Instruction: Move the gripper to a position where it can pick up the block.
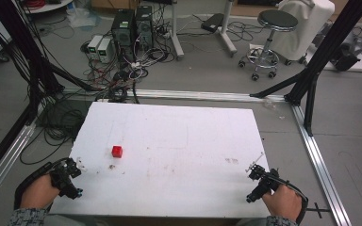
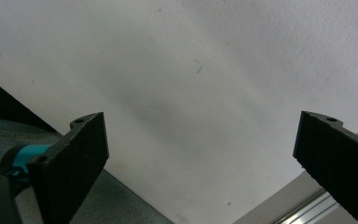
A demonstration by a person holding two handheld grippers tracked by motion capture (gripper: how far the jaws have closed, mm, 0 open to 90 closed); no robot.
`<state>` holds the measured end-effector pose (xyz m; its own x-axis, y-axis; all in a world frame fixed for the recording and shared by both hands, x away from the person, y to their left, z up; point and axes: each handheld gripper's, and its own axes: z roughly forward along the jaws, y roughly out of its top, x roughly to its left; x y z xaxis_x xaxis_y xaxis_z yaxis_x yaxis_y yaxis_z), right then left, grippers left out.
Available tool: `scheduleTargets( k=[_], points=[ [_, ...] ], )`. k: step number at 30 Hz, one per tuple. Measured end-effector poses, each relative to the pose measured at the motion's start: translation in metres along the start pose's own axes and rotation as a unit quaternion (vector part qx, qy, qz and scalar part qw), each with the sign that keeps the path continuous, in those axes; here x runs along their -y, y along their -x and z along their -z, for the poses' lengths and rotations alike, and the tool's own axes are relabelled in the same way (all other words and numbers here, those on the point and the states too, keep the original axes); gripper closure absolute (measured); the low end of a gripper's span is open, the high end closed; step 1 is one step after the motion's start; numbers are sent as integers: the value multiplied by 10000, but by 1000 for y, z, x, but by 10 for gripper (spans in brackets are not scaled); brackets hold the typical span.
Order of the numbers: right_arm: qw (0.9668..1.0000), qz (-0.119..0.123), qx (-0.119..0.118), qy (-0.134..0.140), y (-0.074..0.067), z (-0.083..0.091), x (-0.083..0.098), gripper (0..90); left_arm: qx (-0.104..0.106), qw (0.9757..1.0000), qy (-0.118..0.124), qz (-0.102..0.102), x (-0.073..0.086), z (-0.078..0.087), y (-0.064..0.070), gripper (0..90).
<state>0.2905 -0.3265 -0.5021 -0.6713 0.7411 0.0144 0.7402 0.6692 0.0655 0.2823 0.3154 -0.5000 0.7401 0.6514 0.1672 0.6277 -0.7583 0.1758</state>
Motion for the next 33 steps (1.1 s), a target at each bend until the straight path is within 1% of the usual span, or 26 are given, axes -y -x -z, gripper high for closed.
scheduleTargets(
  k=[6,12,13,14,17,20,27,28,31,33],
  points=[
    [10000,-34,-21,-9,0,0,0,24,4,10000,41,13,0,1,0,179],
    [10000,-51,5,4,0,1,1,23,8,10000,24,-4,0,1,0,179],
    [10000,-52,8,8,0,1,0,24,10,10000,51,23,0,0,1,179],
    [10000,-47,-1,7,0,1,1,24,10,10000,38,-11,0,1,0,179],
    [10000,-47,-8,10,0,1,1,24,14,10000,46,8,0,1,1,179],
    [10000,-68,-3,21,1,2,2,23,12,10000,32,-24,-1,0,2,179],
    [10000,-20,-36,-5,0,-1,1,24,7,10000,84,-30,-1,2,2,179],
    [10000,-41,-35,4,-1,-1,1,24,3,9999,111,-9,0,2,3,179],
    [10000,-60,-24,16,0,0,2,23,42,9999,141,-37,0,4,4,179],
    [10000,-60,-32,7,0,0,3,23,25,9999,145,-8,0,5,5,179]
  ],
)
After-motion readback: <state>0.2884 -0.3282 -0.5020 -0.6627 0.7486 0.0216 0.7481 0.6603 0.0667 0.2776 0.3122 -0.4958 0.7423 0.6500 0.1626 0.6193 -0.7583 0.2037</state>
